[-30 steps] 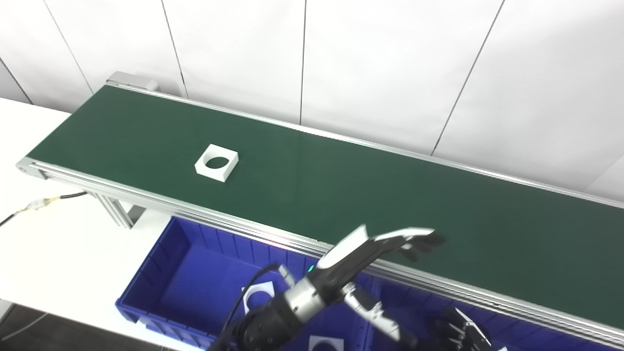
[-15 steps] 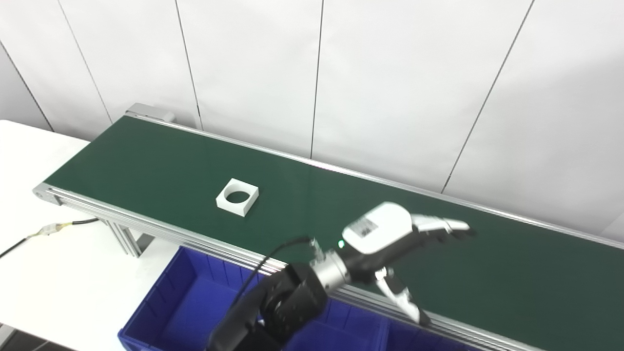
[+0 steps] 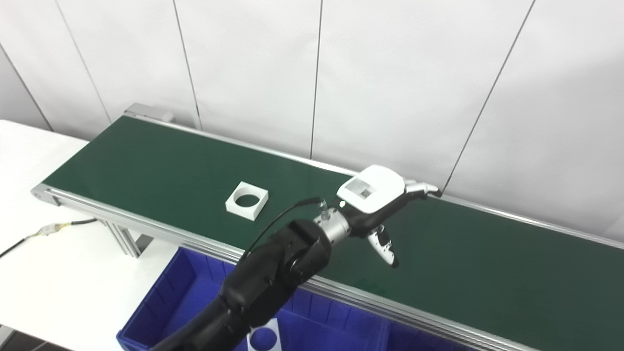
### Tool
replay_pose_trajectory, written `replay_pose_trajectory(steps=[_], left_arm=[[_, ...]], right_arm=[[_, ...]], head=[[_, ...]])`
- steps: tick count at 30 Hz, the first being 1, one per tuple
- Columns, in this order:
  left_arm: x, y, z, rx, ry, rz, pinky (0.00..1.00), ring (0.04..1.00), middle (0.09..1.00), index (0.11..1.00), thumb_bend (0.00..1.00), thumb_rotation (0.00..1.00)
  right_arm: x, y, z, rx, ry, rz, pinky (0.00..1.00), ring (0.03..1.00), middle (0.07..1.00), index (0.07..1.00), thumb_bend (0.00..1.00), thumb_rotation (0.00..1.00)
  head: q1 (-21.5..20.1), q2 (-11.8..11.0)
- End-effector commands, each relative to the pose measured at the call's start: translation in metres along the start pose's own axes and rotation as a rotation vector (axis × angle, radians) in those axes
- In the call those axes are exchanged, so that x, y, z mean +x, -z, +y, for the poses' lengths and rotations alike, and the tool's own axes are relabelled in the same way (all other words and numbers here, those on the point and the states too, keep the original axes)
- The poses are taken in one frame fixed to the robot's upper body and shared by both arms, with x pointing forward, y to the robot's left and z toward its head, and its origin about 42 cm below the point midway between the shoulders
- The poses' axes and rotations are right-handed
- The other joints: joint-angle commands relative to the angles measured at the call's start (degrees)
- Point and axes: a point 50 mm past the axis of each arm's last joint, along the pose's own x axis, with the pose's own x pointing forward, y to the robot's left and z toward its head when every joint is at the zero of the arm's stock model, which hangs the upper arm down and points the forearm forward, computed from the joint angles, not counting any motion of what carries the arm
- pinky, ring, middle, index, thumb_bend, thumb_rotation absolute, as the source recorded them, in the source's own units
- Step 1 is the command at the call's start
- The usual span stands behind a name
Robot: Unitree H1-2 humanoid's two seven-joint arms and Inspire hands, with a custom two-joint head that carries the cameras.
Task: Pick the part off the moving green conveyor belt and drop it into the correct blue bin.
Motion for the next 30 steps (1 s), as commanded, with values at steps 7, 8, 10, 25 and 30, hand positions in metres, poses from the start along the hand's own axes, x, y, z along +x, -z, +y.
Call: replay_pose_trajectory(steps=[7, 8, 10, 25, 30], left_arm=[[0.011, 0.027, 0.013, 0.089, 0.009, 0.06, 0.6, 0.751, 0.789, 0.83, 1.0, 0.09], [0.011, 0.033, 0.012, 0.099, 0.016, 0.071, 0.6, 0.747, 0.787, 0.828, 1.0, 0.09], [0.01, 0.041, 0.012, 0.12, 0.033, 0.091, 0.6, 0.746, 0.786, 0.827, 1.0, 0.09], [-0.005, 0.095, 0.01, 0.16, 0.106, 0.178, 0.57, 0.707, 0.778, 0.815, 1.0, 0.09], [-0.009, 0.104, 0.005, 0.164, 0.135, 0.21, 0.56, 0.707, 0.779, 0.815, 1.0, 0.09]], right_arm=[[0.004, -0.011, 0.002, -0.018, 0.006, -0.08, 0.7, 0.802, 0.907, 0.849, 1.0, 0.42], [0.004, -0.011, 0.003, -0.018, 0.005, -0.081, 0.69, 0.803, 0.91, 0.845, 1.0, 0.41], [0.005, -0.012, 0.004, -0.012, 0.003, -0.084, 0.69, 0.804, 0.915, 0.843, 1.0, 0.4], [0.005, -0.014, 0.01, -0.009, 0.006, -0.093, 0.69, 0.801, 0.911, 0.842, 1.0, 0.38], [0.007, -0.015, 0.012, -0.008, 0.008, -0.095, 0.68, 0.787, 0.903, 0.836, 1.0, 0.38]], head=[[-0.6, 0.0], [-1.0, 0.0], [-1.2, 0.0], [-2.2, 0.4], [-2.4, 0.6]])
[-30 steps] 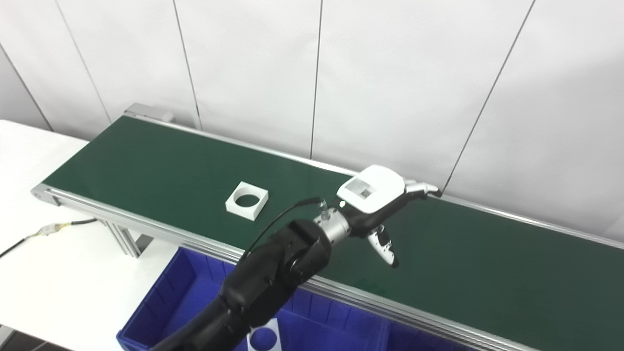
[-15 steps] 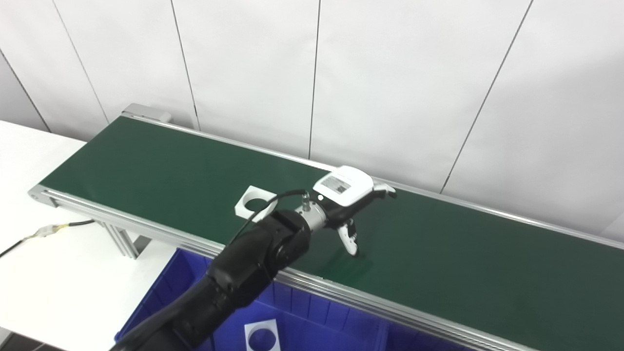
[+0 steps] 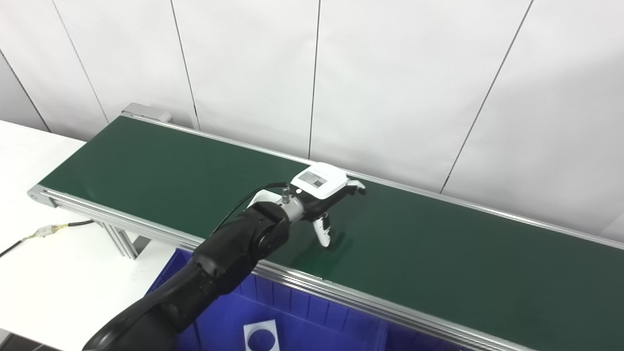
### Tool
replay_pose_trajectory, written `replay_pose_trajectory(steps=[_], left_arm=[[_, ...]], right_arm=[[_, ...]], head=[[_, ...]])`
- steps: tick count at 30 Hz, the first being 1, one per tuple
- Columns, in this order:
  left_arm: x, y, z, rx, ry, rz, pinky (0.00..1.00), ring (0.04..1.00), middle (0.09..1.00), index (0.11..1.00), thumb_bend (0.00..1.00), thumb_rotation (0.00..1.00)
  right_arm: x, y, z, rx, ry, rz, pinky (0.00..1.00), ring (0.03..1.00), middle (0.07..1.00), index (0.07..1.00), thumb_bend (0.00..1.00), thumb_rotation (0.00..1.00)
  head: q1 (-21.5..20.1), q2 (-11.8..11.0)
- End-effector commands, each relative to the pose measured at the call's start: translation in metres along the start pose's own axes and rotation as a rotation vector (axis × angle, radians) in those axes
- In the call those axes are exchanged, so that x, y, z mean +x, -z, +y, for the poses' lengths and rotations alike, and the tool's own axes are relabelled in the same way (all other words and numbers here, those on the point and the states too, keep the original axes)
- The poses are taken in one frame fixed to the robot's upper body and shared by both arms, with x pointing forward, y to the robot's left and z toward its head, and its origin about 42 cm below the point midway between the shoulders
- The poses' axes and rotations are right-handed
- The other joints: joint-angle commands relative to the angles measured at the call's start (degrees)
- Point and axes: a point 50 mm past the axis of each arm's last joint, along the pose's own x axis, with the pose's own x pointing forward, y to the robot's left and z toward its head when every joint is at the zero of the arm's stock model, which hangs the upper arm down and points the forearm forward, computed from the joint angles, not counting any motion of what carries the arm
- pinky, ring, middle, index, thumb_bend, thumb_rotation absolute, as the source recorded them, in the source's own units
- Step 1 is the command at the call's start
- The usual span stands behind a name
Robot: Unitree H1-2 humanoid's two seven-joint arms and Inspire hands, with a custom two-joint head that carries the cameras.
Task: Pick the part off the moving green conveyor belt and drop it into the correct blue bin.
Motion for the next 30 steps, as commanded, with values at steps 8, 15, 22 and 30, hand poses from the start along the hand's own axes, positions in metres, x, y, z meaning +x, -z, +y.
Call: replay_pose_trajectory(steps=[8, 15, 22, 30], left_arm=[[0.015, 0.013, 0.017, 0.038, -0.024, 0.031, 0.59, 0.733, 0.805, 0.818, 1.0, 0.08], [0.015, 0.02, 0.011, 0.054, -0.015, 0.038, 0.57, 0.72, 0.791, 0.814, 1.0, 0.08], [0.02, 0.013, -0.001, 0.084, -0.007, 0.068, 0.62, 0.747, 0.807, 0.818, 1.0, 0.11], [0.026, 0.009, -0.005, 0.105, -0.001, 0.092, 0.66, 0.773, 0.821, 0.82, 1.0, 0.14]], right_arm=[[0.005, -0.012, 0.0, -0.02, 0.01, -0.086, 0.68, 0.781, 0.903, 0.837, 1.0, 0.38], [0.005, -0.013, 0.0, -0.02, 0.009, -0.087, 0.68, 0.781, 0.906, 0.839, 1.0, 0.39], [0.004, -0.012, 0.001, -0.011, 0.008, -0.086, 0.68, 0.787, 0.91, 0.839, 1.0, 0.38], [0.003, -0.011, 0.002, -0.005, 0.012, -0.08, 0.68, 0.783, 0.904, 0.841, 1.0, 0.39]], head=[[-0.3, 0.2], [-0.4, 0.2], [-1.0, 0.6], [-1.1, 0.6]])
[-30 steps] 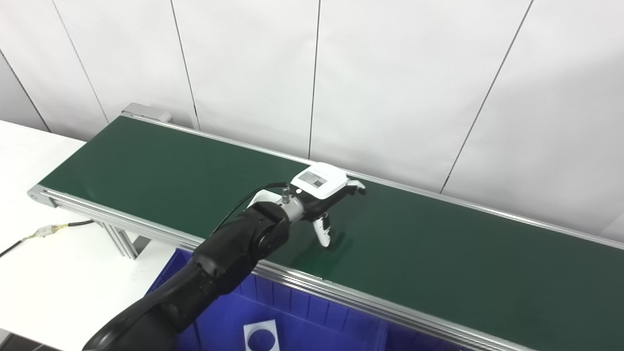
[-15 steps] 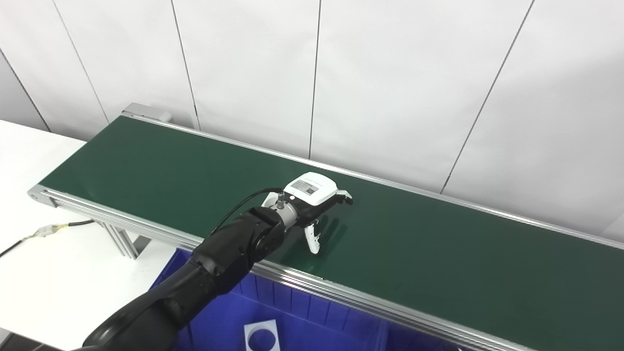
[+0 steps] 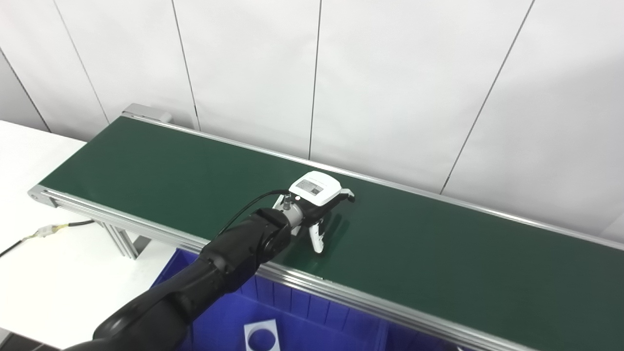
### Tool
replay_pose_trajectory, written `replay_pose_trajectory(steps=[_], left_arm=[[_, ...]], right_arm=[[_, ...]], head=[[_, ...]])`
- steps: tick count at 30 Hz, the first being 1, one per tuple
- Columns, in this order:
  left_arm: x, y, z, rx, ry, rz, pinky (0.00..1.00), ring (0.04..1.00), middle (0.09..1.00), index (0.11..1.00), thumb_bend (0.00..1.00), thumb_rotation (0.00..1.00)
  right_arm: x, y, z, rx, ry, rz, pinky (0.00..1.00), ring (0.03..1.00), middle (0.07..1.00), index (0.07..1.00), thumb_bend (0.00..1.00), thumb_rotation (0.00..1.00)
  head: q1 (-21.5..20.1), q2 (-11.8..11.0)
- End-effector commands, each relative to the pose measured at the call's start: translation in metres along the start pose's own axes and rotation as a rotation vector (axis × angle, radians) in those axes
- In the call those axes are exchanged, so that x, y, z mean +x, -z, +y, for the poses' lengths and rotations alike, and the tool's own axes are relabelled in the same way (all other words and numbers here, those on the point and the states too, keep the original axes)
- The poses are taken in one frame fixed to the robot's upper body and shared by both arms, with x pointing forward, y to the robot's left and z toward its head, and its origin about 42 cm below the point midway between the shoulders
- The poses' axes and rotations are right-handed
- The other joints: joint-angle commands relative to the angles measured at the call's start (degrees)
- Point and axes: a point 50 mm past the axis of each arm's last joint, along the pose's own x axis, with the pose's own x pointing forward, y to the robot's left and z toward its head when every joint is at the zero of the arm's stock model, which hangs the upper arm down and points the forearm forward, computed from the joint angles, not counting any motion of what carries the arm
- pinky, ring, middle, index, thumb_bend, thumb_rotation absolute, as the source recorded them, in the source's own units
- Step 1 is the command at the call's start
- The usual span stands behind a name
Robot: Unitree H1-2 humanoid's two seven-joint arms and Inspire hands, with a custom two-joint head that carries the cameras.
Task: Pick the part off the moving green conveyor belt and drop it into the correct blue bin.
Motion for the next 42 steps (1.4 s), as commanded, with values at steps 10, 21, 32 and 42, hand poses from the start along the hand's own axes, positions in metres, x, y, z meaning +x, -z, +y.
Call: replay_pose_trajectory(steps=[10, 21, 32, 42], left_arm=[[0.008, 0.0058, 0.0245, 0.053, -0.023, 0.025, 0.65, 0.774, 0.827, 0.835, 1.0, 0.15], [0.0084, 0.0014, 0.0263, 0.045, -0.019, 0.04, 0.58, 0.692, 0.776, 0.76, 1.0, 0.04], [0.0091, 0.0017, 0.0291, 0.068, -0.006, 0.041, 0.59, 0.713, 0.794, 0.774, 1.0, 0.07], [0.0093, 0.0034, 0.0287, 0.078, -0.007, 0.034, 0.61, 0.723, 0.792, 0.772, 1.0, 0.07]], right_arm=[[0.0003, -0.0089, 0.0005, -0.002, 0.008, -0.073, 0.7, 0.794, 0.907, 0.837, 1.0, 0.38], [-0.0001, -0.0091, -0.002, 0.0, -0.002, -0.074, 0.7, 0.798, 0.913, 0.846, 1.0, 0.38], [-0.0003, -0.0111, -0.0015, -0.012, 0.005, -0.08, 0.69, 0.792, 0.904, 0.843, 1.0, 0.38], [-0.001, -0.0116, -0.0005, -0.006, 0.004, -0.082, 0.69, 0.796, 0.907, 0.843, 1.0, 0.38]], head=[[-0.1, 0.5], [0.0, 0.6], [0.0, 0.7], [-0.2, 0.8]])
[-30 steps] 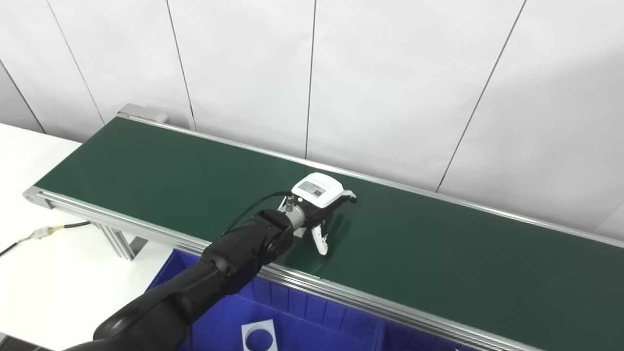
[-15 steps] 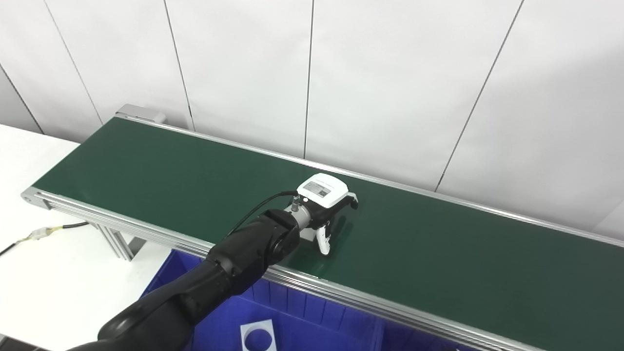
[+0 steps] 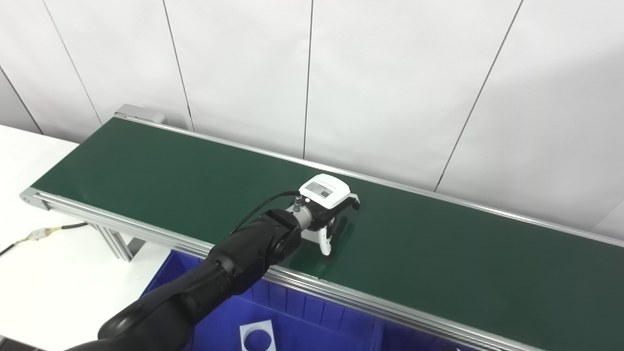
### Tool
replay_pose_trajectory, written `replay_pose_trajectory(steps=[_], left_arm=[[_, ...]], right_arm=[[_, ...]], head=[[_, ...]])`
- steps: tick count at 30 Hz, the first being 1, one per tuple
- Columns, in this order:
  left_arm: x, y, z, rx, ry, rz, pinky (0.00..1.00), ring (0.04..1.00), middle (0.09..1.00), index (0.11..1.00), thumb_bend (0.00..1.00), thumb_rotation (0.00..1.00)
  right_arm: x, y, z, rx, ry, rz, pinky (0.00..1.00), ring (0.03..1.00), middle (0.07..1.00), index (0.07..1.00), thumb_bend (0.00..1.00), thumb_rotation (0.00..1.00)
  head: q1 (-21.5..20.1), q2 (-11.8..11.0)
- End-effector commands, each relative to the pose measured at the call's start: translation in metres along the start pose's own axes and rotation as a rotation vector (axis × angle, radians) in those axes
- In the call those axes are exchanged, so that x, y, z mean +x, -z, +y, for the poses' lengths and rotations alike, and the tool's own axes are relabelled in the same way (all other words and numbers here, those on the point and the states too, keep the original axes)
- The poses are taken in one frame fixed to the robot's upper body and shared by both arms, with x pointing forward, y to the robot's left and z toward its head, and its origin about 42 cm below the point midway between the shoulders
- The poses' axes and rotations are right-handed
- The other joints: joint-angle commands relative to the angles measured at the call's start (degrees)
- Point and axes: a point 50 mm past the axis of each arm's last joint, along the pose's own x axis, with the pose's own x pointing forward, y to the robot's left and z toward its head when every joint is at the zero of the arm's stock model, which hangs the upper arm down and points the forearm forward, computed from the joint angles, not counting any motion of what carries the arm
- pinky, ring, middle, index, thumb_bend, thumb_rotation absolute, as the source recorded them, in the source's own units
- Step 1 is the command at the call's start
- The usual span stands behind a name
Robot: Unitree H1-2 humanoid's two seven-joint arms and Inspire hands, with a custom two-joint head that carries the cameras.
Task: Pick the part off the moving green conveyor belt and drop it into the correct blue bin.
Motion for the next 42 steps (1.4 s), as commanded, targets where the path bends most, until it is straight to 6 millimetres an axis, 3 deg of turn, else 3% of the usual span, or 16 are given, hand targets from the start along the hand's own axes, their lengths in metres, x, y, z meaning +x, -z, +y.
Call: replay_pose_trajectory(steps=[1, 5, 7, 9, 10, 13, 17, 33, 42], left_arm=[[0.004, 0.02, 0.024, 0.066, -0.044, 0.04, 0.62, 0.728, 0.798, 0.775, 1.0, 0.08], [0.004, 0.019, 0.021, 0.078, -0.044, 0.045, 0.66, 0.75, 0.808, 0.782, 1.0, 0.08], [0.004, 0.019, 0.019, 0.066, -0.064, 0.041, 0.63, 0.696, 0.78, 0.763, 0.95, 0.02], [0.004, 0.02, 0.015, 0.034, -0.099, 0.04, 0.49, 0.573, 0.693, 0.702, 0.76, 0.0], [0.005, 0.02, 0.014, 0.024, -0.113, 0.039, 0.38, 0.486, 0.611, 0.643, 0.56, 0.0], [0.005, 0.022, 0.012, 0.017, -0.133, 0.044, 0.32, 0.437, 0.546, 0.563, 0.48, 0.0], [0.006, 0.024, 0.011, 0.035, -0.167, 0.042, 0.32, 0.437, 0.497, 0.525, 0.47, 0.0], [0.005, 0.021, 0.023, 0.059, -0.204, 0.038, 0.31, 0.434, 0.508, 0.528, 0.47, 0.0], [-0.014, -0.006, 0.072, -0.006, -0.235, 0.017, 0.29, 0.415, 0.506, 0.547, 0.47, 0.0]], right_arm=[[0.002, -0.011, -0.002, -0.012, 0.002, -0.08, 0.69, 0.794, 0.908, 0.843, 1.0, 0.38], [0.001, -0.011, -0.002, -0.014, 0.003, -0.079, 0.69, 0.79, 0.906, 0.844, 1.0, 0.39], [0.001, -0.011, -0.002, -0.015, 0.003, -0.078, 0.69, 0.791, 0.906, 0.844, 1.0, 0.39], [0.001, -0.011, -0.002, -0.018, 0.0, -0.079, 0.69, 0.794, 0.91, 0.847, 1.0, 0.39], [0.0, -0.011, -0.002, -0.021, -0.001, -0.079, 0.69, 0.795, 0.91, 0.85, 1.0, 0.4], [0.0, -0.012, -0.001, -0.022, 0.0, -0.082, 0.69, 0.795, 0.909, 0.849, 1.0, 0.4], [-0.001, -0.013, -0.001, -0.025, -0.001, -0.083, 0.69, 0.794, 0.912, 0.855, 1.0, 0.4], [0.0, -0.012, 0.0, -0.021, 0.002, -0.082, 0.69, 0.793, 0.911, 0.854, 1.0, 0.4], [0.002, -0.012, 0.001, -0.017, 0.003, -0.083, 0.69, 0.792, 0.91, 0.845, 1.0, 0.4]], head=[[0.0, 0.1], [-0.1, 0.2], [-0.3, 0.4], [-0.3, 0.5], [-0.3, 0.5], [-0.5, 0.6], [-0.6, 0.6], [-0.7, 0.6], [-0.3, 1.0]])
